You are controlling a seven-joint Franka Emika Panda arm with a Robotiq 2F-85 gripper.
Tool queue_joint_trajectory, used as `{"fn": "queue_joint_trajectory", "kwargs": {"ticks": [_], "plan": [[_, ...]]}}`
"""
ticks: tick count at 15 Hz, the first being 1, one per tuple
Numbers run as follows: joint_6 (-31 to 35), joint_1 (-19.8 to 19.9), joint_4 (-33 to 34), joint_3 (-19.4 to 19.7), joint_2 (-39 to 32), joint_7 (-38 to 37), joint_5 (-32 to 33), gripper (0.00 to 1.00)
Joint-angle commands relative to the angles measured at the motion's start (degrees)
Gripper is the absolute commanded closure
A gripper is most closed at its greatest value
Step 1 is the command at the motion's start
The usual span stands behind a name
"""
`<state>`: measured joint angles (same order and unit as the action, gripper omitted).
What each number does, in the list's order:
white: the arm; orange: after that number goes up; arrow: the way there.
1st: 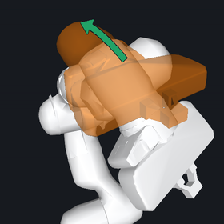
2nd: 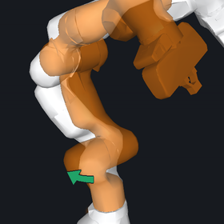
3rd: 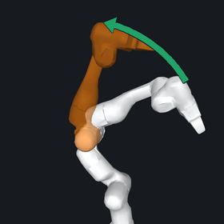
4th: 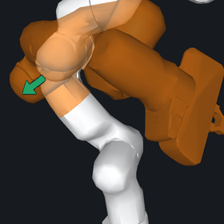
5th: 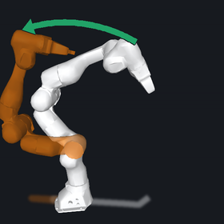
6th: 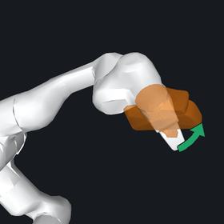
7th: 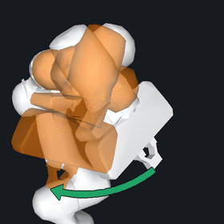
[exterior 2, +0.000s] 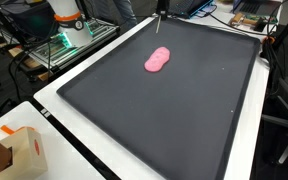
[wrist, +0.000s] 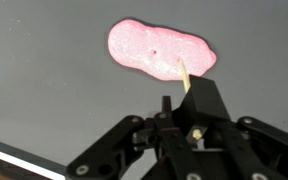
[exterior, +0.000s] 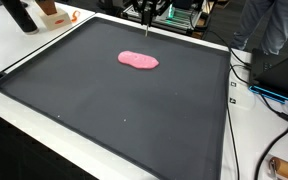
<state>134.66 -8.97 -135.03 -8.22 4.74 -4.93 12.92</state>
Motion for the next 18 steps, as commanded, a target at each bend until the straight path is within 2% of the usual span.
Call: {"fn": "queue_joint_trajectory", "kwargs": {"ticks": [1,4,5,14,15,18], "plan": [[0.3,0.5,-2.9,0.3,3.4,2.2,-3.2,0.94],[0.0,0.8,-3.3,0.4,4.3,1.8,-3.3,0.94],[-0.2,0.7,-1.0,-0.1,2.0,0.7,-1.9,0.75],[-0.2,0.9,-1.6,0.0,2.8,0.7,-1.9,0.75],[-0.2,0.9,-1.6,0.0,2.8,0.7,-1.9,0.94],[4.7,0.9,-2.9,0.3,2.0,2.6,-2.1,0.94]]}}
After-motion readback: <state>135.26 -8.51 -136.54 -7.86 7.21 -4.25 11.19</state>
